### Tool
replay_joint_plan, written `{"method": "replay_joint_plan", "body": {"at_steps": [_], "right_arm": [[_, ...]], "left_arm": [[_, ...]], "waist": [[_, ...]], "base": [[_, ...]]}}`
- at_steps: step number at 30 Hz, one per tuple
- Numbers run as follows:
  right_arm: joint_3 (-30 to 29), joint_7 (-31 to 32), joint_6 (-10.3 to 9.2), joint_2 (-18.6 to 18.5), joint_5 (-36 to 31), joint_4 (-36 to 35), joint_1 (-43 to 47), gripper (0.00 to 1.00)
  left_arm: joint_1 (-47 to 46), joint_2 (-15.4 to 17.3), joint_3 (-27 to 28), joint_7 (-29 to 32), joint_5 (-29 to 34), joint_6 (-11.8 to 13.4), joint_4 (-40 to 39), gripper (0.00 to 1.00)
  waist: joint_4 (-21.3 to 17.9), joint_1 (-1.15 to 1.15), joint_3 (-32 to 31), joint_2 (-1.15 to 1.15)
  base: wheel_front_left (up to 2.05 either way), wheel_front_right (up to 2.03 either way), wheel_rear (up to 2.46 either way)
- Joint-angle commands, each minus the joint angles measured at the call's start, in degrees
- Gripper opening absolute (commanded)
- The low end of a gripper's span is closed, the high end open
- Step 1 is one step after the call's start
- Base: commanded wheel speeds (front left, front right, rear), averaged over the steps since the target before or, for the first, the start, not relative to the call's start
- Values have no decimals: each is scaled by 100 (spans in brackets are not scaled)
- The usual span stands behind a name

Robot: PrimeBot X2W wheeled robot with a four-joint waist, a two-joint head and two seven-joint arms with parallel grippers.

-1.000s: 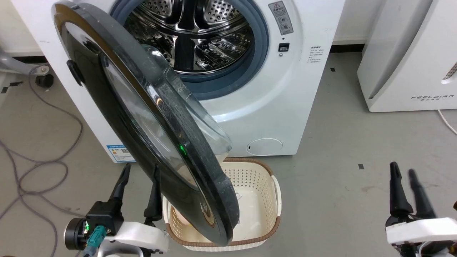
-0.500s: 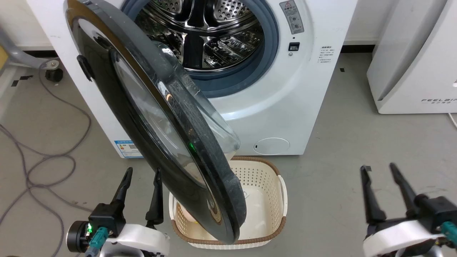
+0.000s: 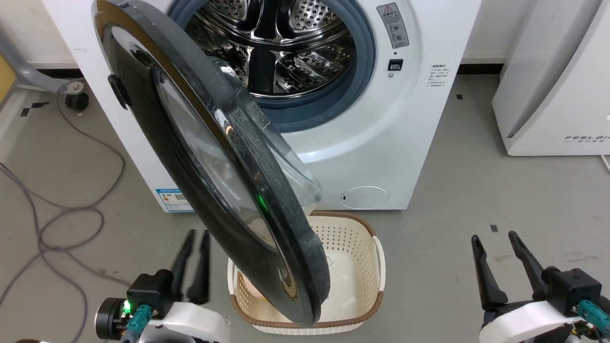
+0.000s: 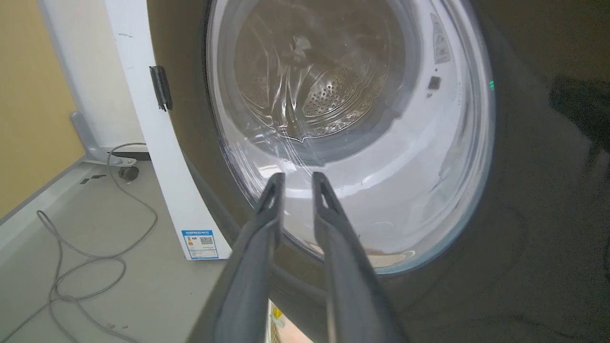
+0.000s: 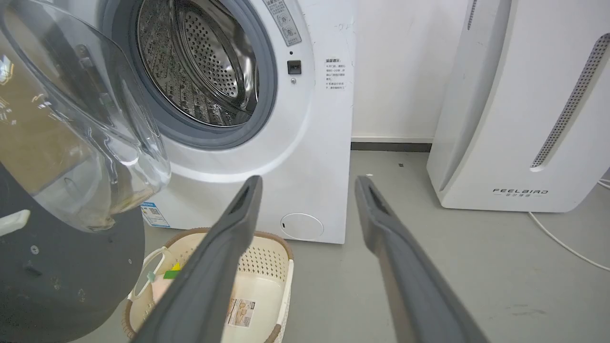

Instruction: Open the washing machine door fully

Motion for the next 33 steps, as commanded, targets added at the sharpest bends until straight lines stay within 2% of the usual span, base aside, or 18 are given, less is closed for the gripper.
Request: {"method": "replay_joint_plan", "body": {"at_steps": [1,9,16,33], "right_arm": [[10,-43,5,26,39,12,1,100],[7,-38,5,27,51,88,22,100],[-17,-51,5,27,65,129,35,100],[-78,-89,5,27,17,144,28,100]], "left_arm": [[56,8,3,-30,36,-14,15,0],[53,8,7,-30,54,28,3,0],[-76,16,31,-30,97,146,-488,0],[-985,12,-188,-21,96,360,-3446,0]], "waist": [[-3,0,-14,0],[11,0,-102,0],[62,0,-127,0],[80,0,-157,0]], "base": [[0,0,0],[0,0,0],[0,0,0],[0,0,0]]}}
